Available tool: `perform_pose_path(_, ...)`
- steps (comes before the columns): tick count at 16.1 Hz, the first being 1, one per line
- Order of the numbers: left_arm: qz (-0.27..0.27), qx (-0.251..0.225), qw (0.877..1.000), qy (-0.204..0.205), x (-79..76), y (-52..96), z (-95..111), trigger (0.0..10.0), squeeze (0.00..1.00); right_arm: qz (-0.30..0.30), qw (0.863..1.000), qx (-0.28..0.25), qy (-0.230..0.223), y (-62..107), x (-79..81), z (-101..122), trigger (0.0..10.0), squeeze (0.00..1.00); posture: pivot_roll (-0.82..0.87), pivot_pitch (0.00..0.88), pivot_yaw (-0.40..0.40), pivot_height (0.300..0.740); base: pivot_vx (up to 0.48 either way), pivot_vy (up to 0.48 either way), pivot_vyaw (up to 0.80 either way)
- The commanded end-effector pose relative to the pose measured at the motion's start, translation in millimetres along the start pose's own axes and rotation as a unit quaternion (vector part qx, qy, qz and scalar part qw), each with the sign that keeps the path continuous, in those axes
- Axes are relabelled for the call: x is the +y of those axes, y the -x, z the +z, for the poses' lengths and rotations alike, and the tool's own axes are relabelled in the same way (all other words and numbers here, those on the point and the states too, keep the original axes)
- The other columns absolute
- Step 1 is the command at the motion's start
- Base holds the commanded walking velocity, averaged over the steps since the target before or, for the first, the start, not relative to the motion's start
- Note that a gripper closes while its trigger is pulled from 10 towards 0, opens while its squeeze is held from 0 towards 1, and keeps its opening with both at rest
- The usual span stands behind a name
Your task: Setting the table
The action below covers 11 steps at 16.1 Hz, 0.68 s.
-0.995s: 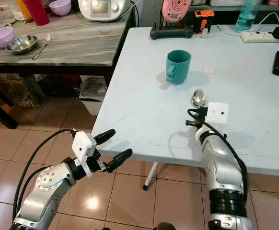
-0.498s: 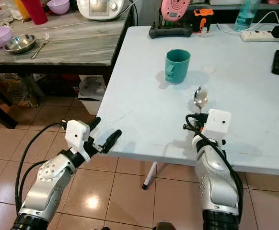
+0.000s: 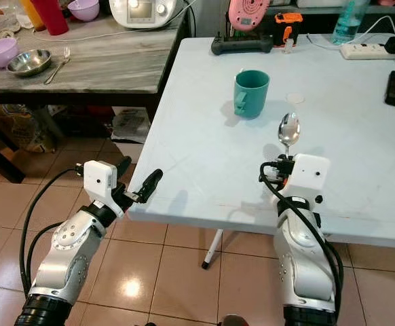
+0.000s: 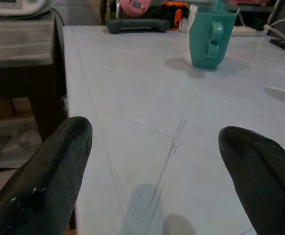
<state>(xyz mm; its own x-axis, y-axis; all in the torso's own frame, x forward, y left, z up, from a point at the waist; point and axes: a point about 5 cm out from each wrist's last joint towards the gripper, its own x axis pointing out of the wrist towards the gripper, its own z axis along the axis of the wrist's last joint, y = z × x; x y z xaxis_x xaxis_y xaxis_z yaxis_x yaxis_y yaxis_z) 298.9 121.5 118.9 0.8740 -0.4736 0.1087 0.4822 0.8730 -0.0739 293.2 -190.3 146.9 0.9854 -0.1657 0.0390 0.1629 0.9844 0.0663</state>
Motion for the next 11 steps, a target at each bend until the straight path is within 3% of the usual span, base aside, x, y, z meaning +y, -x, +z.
perform_pose_path(1,0.002,0.006,1.0,0.003,2.3,0.0,-1.9,10.0,0.0,0.001,1.0,-0.015,0.003,1.1,1.6,7.2,10.0,0.0,-0.33,0.105,0.086,0.74,0.0,0.292,-0.78)
perform_pose_path(3,0.003,0.009,1.0,0.005,2.2,0.5,-3.5,10.0,0.0,0.0,1.0,-0.015,0.002,1.9,1.0,7.6,10.0,0.0,-0.33,0.112,0.081,0.74,0.0,0.358,-0.78)
perform_pose_path(11,0.005,0.017,1.0,0.008,1.8,1.0,-9.3,10.0,0.0,0.011,1.0,-0.022,0.004,1.8,5.0,7.6,10.0,0.0,-0.33,0.093,0.082,0.74,0.0,0.471,0.0)
